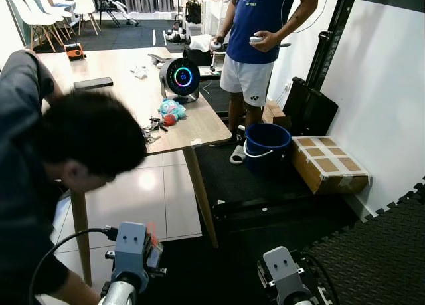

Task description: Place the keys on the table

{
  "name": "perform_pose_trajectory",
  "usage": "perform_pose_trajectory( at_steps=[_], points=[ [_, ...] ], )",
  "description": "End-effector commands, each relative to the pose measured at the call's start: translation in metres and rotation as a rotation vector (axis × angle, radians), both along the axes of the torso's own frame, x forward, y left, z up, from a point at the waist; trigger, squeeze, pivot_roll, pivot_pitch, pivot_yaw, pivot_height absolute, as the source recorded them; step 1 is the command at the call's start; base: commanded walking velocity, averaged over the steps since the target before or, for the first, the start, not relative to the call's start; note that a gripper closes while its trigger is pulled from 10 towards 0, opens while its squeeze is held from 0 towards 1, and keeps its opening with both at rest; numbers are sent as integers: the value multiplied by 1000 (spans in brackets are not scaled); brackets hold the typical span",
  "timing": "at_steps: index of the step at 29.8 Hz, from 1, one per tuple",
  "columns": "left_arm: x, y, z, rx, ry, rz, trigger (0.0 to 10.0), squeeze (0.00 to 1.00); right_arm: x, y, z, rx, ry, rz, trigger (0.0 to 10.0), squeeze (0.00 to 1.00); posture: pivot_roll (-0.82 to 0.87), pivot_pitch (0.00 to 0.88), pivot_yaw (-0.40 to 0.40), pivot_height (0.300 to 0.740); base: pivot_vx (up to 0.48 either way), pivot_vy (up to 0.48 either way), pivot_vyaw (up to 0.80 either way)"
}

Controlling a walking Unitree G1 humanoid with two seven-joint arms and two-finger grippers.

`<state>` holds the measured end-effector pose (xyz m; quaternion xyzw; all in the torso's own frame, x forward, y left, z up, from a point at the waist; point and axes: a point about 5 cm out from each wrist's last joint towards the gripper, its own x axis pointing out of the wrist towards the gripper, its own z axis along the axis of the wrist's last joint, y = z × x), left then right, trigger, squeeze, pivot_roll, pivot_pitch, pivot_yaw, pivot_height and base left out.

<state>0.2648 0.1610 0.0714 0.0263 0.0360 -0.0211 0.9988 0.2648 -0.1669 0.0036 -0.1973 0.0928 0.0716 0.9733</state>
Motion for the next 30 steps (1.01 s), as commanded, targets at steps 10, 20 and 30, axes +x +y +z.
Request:
perform_pose_trajectory(
  at_steps=[10,20,30],
  points=[
    [-4,9,-4,29,46,24,10000,0,-4,2,-5,14,13,-26,10000,0,83,92,28,740,0,0,0],
    [-8,8,-8,45,85,-3,10000,0,-3,0,-3,25,-3,-43,10000,0,76,92,39,740,0,0,0],
    [-3,6,-1,49,69,-2,10000,0,-3,3,-3,33,-2,-37,10000,0,87,89,34,740,0,0,0]
  ],
)
